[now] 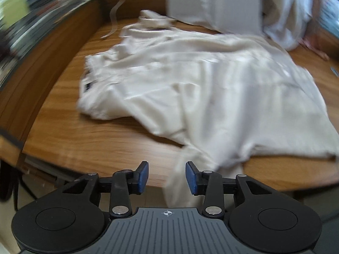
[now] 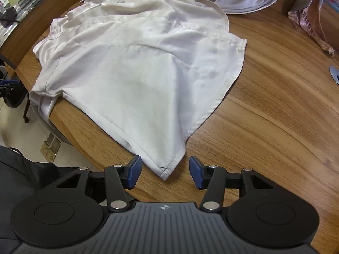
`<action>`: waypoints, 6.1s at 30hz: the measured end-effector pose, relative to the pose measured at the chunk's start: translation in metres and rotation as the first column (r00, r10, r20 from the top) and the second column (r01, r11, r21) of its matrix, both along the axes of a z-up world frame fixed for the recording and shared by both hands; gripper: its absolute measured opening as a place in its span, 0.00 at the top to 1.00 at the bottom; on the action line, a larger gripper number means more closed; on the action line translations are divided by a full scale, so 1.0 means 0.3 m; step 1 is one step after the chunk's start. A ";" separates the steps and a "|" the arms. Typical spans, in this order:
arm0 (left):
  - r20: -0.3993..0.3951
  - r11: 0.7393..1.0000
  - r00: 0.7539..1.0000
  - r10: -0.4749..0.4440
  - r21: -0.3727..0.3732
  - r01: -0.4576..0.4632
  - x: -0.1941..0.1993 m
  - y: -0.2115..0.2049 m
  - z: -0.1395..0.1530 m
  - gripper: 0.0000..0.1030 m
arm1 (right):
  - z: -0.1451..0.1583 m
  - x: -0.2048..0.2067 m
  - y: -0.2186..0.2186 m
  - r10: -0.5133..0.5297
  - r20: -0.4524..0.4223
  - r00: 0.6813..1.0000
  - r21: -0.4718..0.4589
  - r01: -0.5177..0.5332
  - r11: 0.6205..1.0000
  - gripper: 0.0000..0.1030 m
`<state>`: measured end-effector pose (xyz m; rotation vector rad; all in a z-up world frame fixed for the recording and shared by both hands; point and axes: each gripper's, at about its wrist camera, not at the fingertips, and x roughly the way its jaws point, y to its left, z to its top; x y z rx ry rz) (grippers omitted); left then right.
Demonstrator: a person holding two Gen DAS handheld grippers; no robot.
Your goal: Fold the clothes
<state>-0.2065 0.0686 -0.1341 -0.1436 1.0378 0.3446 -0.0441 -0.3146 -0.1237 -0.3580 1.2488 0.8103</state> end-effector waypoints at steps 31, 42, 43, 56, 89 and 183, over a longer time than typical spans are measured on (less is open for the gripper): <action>0.062 0.995 0.996 0.061 -0.089 -0.055 0.143 0.325 -0.055 0.98 | 0.088 -0.297 0.135 -0.311 0.095 0.946 0.011 0.311 0.950 0.39; -0.043 0.993 0.995 0.089 0.081 -0.085 0.111 0.437 -0.005 0.94 | 0.039 -0.269 0.142 -0.363 0.096 0.927 0.021 0.363 0.932 0.39; -0.046 0.992 0.995 0.085 0.101 -0.080 0.111 0.426 -0.006 0.93 | 0.034 -0.264 0.142 -0.366 0.096 0.926 0.021 0.366 0.930 0.39; 0.043 0.991 0.992 0.117 0.067 -0.120 0.258 0.302 0.104 0.56 | 0.126 0.082 0.149 -0.278 0.166 0.946 0.104 0.264 0.959 0.39; -0.012 0.998 0.998 -0.057 -0.010 0.057 1.106 0.246 -0.081 0.51 | -0.166 1.054 0.742 0.030 0.165 0.986 -0.022 -0.027 0.999 0.71; 0.163 0.993 0.987 0.008 -0.120 0.011 1.237 0.320 0.124 0.93 | 0.039 0.750 0.302 -0.378 -0.402 0.834 0.503 0.546 0.669 0.98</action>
